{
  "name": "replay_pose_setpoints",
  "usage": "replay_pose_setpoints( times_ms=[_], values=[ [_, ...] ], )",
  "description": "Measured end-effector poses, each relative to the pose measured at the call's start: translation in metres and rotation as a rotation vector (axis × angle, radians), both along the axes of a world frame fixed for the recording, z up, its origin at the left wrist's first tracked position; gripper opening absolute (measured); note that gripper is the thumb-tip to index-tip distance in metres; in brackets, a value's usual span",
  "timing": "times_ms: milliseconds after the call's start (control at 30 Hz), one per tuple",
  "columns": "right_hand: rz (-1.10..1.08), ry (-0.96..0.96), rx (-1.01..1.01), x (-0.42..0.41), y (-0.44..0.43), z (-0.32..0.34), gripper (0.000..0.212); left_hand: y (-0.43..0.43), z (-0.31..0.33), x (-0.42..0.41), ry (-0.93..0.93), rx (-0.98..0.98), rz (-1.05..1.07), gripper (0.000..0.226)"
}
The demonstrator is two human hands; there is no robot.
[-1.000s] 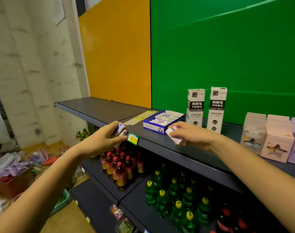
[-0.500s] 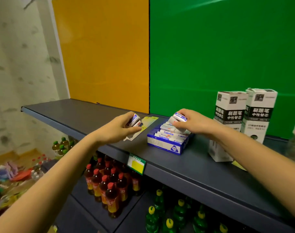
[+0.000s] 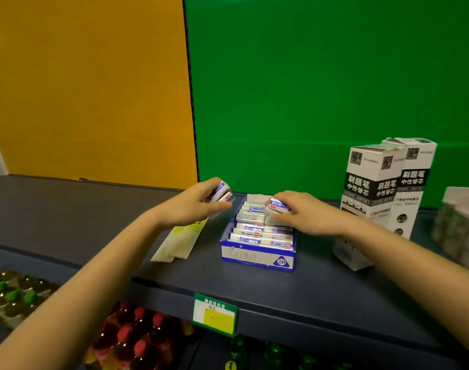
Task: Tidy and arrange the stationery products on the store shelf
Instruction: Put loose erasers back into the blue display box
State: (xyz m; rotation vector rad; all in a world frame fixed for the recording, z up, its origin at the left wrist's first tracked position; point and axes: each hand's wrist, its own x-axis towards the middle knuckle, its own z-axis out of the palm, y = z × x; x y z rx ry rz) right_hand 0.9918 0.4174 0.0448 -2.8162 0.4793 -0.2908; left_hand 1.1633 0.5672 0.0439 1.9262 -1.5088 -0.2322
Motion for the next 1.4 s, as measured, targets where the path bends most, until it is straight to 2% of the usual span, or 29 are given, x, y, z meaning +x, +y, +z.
replay_pose_setpoints(
  times_ms=[267, 367, 667, 800, 1000, 1167, 1267, 1400],
  values=[
    [-0.109, 0.058, -0.115, 0.007, 0.008, -0.016, 0.030, -0.025, -0.009, 0.022, 0.042, 0.010, -0.196, 0.025],
    [-0.159, 0.042, -0.171, 0.008, 0.012, -0.018, 0.035, -0.030, -0.013, 0.028, 0.032, -0.004, -0.238, 0.028],
    [-0.182, -0.008, -0.258, 0.004, 0.021, -0.016, 0.031, -0.037, -0.023, 0.044, 0.093, -0.057, -0.305, 0.029],
    [-0.200, -0.067, -0.179, -0.002, 0.021, -0.015, 0.029, -0.038, -0.027, 0.049, 0.125, -0.090, -0.304, 0.027],
    [-0.190, 0.006, -0.156, 0.000, 0.018, -0.009, 0.027, -0.037, -0.031, 0.053, 0.099, -0.116, -0.292, 0.026],
    [-0.138, 0.045, -0.076, 0.021, 0.029, -0.009, 0.035, -0.035, -0.031, 0.053, 0.100, -0.140, -0.260, 0.021],
    [-0.111, 0.053, -0.101, 0.031, 0.030, -0.012, 0.031, -0.034, -0.033, 0.053, 0.109, -0.163, -0.227, 0.024],
    [-0.101, 0.003, -0.179, 0.039, 0.030, -0.015, 0.036, -0.034, -0.036, 0.054, 0.116, -0.177, -0.196, 0.030]
  ],
)
